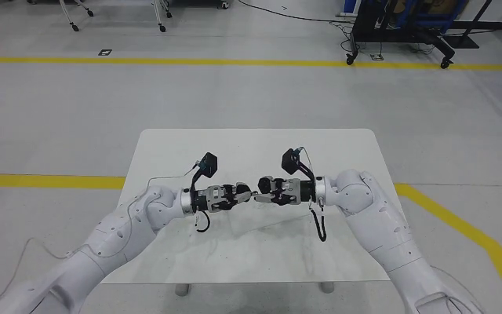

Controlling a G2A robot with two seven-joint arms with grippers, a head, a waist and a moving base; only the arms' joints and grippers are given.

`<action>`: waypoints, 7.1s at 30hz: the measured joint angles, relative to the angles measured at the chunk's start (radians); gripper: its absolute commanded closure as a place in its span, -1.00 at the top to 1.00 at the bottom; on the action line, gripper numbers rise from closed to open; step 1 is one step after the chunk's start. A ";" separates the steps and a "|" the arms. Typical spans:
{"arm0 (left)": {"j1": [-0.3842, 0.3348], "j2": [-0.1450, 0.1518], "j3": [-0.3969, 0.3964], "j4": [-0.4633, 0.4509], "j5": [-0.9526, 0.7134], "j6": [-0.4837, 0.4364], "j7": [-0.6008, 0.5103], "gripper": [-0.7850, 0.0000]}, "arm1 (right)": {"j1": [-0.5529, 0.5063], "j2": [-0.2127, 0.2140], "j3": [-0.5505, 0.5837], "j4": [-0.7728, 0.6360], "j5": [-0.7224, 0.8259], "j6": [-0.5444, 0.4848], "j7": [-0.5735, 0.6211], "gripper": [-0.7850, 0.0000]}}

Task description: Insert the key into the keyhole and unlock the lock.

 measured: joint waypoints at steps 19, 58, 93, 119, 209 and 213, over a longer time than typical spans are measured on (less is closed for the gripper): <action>-0.063 0.008 0.120 0.023 0.055 0.000 0.122 -1.00 | 0.040 0.015 -0.071 0.048 0.083 -0.034 0.029 -1.00; 0.064 0.168 -0.068 -0.135 0.443 0.426 0.281 1.00 | -0.155 0.104 0.172 0.016 0.178 -0.155 -0.192 -1.00; 0.267 0.207 -0.219 -0.461 0.423 0.932 -0.487 0.08 | -0.155 0.104 0.172 0.016 0.178 -0.155 -0.192 -1.00; 0.211 0.101 -0.207 -0.339 0.464 0.979 -0.518 -1.00 | -0.155 0.104 0.172 0.016 0.178 -0.155 -0.192 -1.00; 0.363 0.051 -0.450 -0.362 0.570 0.860 -0.444 -1.00 | -0.155 0.104 0.172 0.016 0.178 -0.155 -0.192 -1.00; 0.372 0.044 -0.493 -0.322 0.458 0.788 -0.377 -1.00 | -0.164 0.100 0.151 -0.010 0.155 -0.118 -0.218 -1.00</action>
